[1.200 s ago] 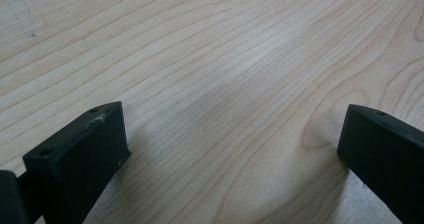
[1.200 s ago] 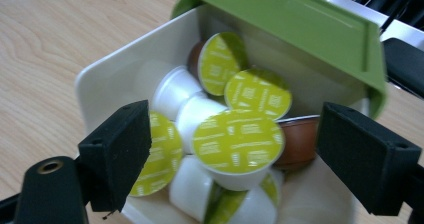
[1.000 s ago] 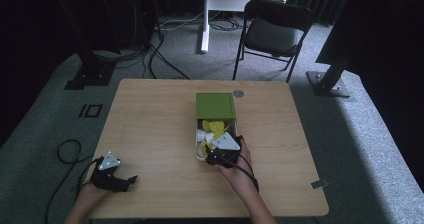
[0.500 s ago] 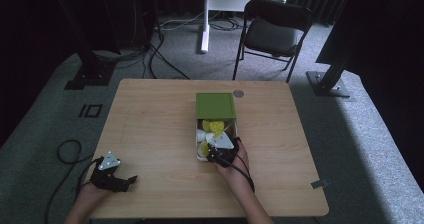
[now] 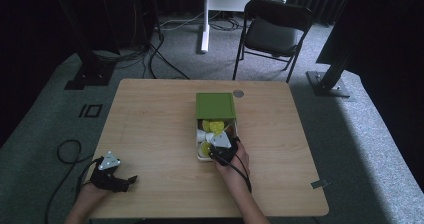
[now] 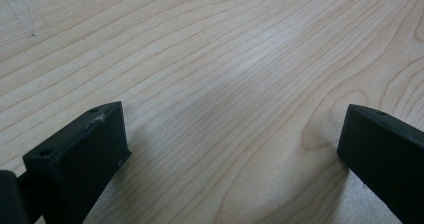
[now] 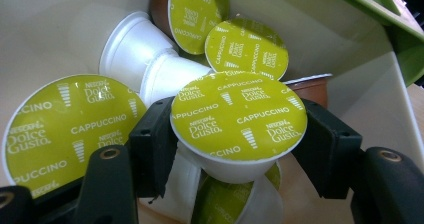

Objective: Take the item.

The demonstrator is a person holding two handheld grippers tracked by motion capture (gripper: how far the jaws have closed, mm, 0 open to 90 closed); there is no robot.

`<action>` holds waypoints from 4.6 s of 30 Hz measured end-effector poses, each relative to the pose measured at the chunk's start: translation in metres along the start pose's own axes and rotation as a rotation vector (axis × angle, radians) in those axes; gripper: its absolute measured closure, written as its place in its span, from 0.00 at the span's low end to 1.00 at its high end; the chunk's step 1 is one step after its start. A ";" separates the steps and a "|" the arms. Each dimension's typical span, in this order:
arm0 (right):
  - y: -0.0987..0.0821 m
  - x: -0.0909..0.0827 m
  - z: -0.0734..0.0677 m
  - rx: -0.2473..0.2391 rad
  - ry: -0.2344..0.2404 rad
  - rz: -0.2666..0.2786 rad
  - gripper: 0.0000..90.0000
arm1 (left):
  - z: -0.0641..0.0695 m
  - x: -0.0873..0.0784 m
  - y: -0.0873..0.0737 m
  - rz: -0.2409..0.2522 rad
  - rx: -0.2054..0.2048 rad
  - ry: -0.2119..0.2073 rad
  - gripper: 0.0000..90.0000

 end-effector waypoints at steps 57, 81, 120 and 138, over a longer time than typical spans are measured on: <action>0.022 -0.052 0.088 0.167 0.129 0.183 0.43 | 0.000 0.000 0.000 -0.001 0.001 0.000 0.01; -0.035 0.012 0.116 0.307 0.087 0.067 0.43 | 0.000 0.000 0.000 -0.001 0.000 0.000 0.01; -0.079 0.066 0.125 0.410 0.112 -0.097 0.39 | 0.000 0.000 0.000 -0.001 0.000 0.000 0.01; -0.078 0.033 0.134 0.338 0.190 -0.034 0.15 | 0.000 0.000 0.000 -0.001 0.000 0.000 0.01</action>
Point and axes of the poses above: each handheld gripper's, and its own axes: x roughly forward along the jaws, y roughly out of its top, z roughly to its right, the point moved 8 cm from there along x, roughly forward along the jaws, and after that the axes turned 10 degrees about -z, right-handed, at the moved point
